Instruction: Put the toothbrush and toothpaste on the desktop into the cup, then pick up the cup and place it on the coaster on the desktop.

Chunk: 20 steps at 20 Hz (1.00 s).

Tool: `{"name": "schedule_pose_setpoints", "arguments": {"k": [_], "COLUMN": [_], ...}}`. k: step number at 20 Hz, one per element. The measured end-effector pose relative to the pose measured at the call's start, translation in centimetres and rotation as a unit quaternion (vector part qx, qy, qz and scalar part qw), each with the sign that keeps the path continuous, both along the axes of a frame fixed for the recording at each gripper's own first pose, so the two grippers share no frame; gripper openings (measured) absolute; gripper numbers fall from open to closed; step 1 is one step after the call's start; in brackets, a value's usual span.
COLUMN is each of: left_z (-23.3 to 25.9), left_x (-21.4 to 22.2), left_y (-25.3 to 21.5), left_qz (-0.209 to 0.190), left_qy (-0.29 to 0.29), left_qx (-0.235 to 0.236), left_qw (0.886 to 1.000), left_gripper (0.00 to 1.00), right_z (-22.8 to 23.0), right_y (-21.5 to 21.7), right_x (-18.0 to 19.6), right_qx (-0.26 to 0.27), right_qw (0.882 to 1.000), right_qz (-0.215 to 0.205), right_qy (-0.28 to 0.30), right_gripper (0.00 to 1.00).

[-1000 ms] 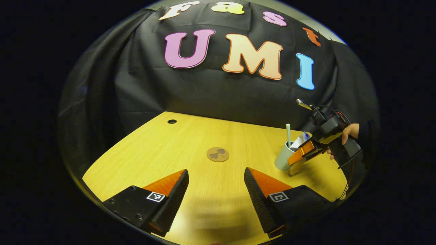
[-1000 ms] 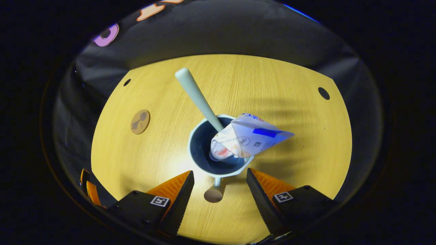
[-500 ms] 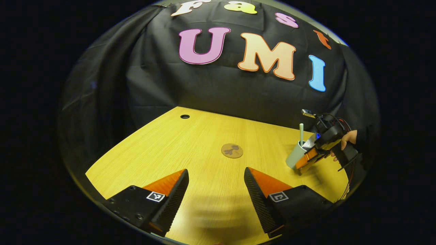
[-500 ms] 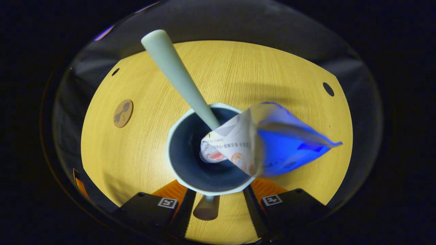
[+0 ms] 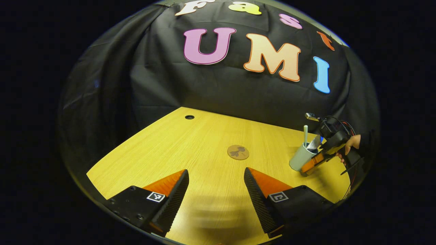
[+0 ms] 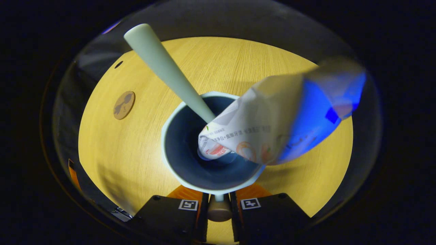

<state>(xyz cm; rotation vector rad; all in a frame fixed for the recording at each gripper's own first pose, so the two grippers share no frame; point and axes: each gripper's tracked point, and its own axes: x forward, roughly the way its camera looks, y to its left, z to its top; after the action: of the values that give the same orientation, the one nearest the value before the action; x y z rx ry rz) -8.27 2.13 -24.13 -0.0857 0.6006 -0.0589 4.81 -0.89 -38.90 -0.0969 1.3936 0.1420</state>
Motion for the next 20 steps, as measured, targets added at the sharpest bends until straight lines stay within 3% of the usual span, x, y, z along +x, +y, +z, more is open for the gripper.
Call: {"name": "schedule_pose_setpoints", "arguments": {"k": [3, 9, 18, 19, 20], "left_z": [-0.2, -0.3, -1.1, -1.1, -1.2], "left_x": [0.0, 0.0, -1.0, -1.0, -1.1], "left_y": [0.8, 3.5, 11.4, 12.3, 13.2], "left_qz": [0.001, 0.013, 0.052, 0.056, 0.061], "left_qy": [-0.001, 0.002, 0.014, 0.015, 0.016], "left_qx": [0.0, -0.007, -0.001, -0.001, 0.001], "left_qw": [1.0, 1.0, 0.999, 0.998, 0.998], "left_gripper": [0.94, 0.94, 0.94, 0.94, 0.94], "right_z": [0.7, 2.5, 2.9, 2.6, 2.3], "right_y": [2.6, 8.5, 19.1, 20.2, 21.1], "right_x": [0.2, 0.7, 4.2, 4.5, 4.7], "right_qx": [0.016, 0.038, 0.056, 0.057, 0.058], "right_qw": [1.0, 0.998, 0.995, 0.995, 0.995], "right_qz": [0.01, 0.041, 0.063, 0.063, 0.064], "right_qy": [-0.015, -0.026, -0.044, -0.044, -0.042], "right_gripper": [0.28, 0.31, 0.27, 0.31, 0.27]}}
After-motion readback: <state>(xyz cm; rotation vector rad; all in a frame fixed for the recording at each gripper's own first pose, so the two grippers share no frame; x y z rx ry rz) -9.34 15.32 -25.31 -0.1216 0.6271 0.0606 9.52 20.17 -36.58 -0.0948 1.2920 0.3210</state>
